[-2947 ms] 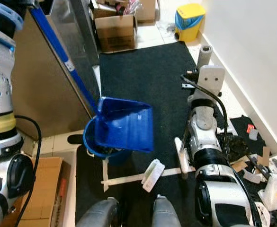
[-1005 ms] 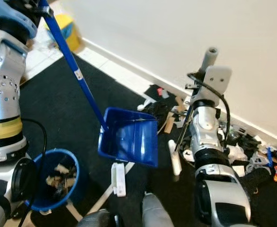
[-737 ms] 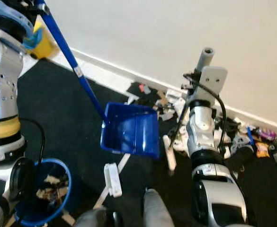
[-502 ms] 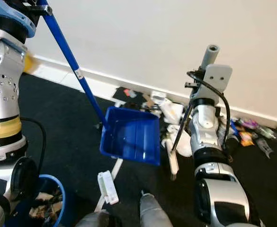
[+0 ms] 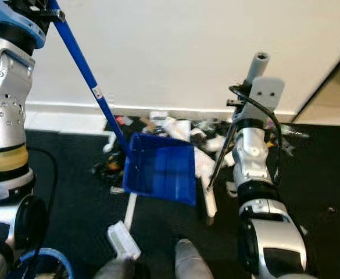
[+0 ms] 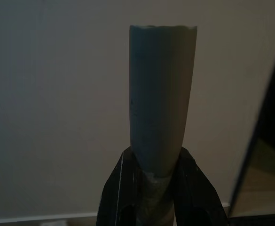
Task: Sweep floor
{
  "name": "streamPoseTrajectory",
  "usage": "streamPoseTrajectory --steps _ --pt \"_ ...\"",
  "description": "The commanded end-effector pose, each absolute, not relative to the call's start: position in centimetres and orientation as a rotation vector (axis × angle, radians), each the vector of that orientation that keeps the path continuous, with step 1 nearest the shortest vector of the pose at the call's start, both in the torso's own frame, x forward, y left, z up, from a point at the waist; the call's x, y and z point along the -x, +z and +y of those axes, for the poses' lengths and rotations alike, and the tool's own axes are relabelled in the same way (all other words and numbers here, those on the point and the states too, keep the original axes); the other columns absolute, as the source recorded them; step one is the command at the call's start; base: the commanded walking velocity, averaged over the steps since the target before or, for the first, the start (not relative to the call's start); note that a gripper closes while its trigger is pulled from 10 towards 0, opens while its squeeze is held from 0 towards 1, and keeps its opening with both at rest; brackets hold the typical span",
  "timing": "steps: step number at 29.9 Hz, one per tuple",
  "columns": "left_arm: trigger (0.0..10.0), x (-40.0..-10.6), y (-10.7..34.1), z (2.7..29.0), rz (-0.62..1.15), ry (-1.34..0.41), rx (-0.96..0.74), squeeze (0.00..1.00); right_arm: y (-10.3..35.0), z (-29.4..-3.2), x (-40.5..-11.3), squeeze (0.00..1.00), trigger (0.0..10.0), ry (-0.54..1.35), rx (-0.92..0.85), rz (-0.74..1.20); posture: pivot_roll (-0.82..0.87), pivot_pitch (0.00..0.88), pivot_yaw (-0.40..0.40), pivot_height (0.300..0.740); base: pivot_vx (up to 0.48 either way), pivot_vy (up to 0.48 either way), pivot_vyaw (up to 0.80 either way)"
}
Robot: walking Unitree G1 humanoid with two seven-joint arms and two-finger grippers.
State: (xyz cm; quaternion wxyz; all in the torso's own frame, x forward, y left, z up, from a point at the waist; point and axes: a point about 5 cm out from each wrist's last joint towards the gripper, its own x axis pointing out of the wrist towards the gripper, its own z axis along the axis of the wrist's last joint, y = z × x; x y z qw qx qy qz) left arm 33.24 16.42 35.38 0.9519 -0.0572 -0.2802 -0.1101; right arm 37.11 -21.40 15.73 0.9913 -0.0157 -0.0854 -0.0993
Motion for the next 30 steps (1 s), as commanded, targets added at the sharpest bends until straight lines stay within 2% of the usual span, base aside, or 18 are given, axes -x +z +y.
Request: streamPoseTrajectory --steps 1,20,25,30 --pt "10.0 -33.0 35.7 17.0 -0.604 -0.2 0.11 0.0 15.8 -21.2 -37.1 0.0 10.0 -0.191 0.036 -0.18 0.02 0.121 0.074 0.74 0.0 0.0 -0.8" --pt "10.0 -34.3 31.1 18.7 -0.47 -0.065 0.026 0.0 15.7 -21.2 -37.0 0.0 10.0 -0.187 0.038 -0.177 0.02 0.128 0.074 0.74 0.0 0.0 -0.8" --pt "10.0 -34.4 28.3 19.2 -0.373 -0.032 -0.005 0.0 15.3 -21.0 -36.9 0.0 10.0 -0.166 0.046 -0.169 0.02 0.129 0.074 0.74 0.0 0.0 -0.17" --pt "10.0 -34.0 23.6 20.5 -0.215 0.045 0.011 0.0 14.8 -20.5 -36.7 0.0 10.0 -0.133 0.053 -0.162 0.02 0.133 0.075 0.74 0.0 0.0 0.0"
